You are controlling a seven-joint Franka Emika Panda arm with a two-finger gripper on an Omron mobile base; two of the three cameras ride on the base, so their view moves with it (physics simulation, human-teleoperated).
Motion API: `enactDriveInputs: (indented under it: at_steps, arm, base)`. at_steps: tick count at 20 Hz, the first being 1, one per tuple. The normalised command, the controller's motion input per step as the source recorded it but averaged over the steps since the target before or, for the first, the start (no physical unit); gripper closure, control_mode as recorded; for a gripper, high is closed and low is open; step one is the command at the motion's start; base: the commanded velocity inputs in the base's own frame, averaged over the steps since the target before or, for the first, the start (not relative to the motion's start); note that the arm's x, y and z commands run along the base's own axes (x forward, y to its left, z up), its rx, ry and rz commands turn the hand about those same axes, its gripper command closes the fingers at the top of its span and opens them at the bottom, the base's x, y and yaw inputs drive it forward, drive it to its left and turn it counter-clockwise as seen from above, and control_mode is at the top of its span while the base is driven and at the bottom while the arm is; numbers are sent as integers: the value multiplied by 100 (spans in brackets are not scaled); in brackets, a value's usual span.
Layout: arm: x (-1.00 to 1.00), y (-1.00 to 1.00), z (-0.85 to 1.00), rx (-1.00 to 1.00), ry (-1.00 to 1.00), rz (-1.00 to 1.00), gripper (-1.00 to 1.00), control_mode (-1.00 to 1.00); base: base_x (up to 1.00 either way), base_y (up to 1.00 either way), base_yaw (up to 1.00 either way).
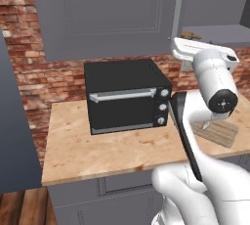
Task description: Open the cabinet, retrieve the rolling pin, and place it next to the meat on the cutting board to prepare for tenderizing.
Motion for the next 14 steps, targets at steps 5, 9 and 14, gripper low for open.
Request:
enactDriveInputs:
  at_steps: [5,9,14]
  arm:
    - [45,0,0,-8,0,3,-100,-100]
    - [46,-1,0,-8,-1,2,-100,-100]
    - [46,-2,-1,-7,-1,2,-100,-100]
  base:
    - [0,0,0]
    - [0,0,0]
    - [0,0,0]
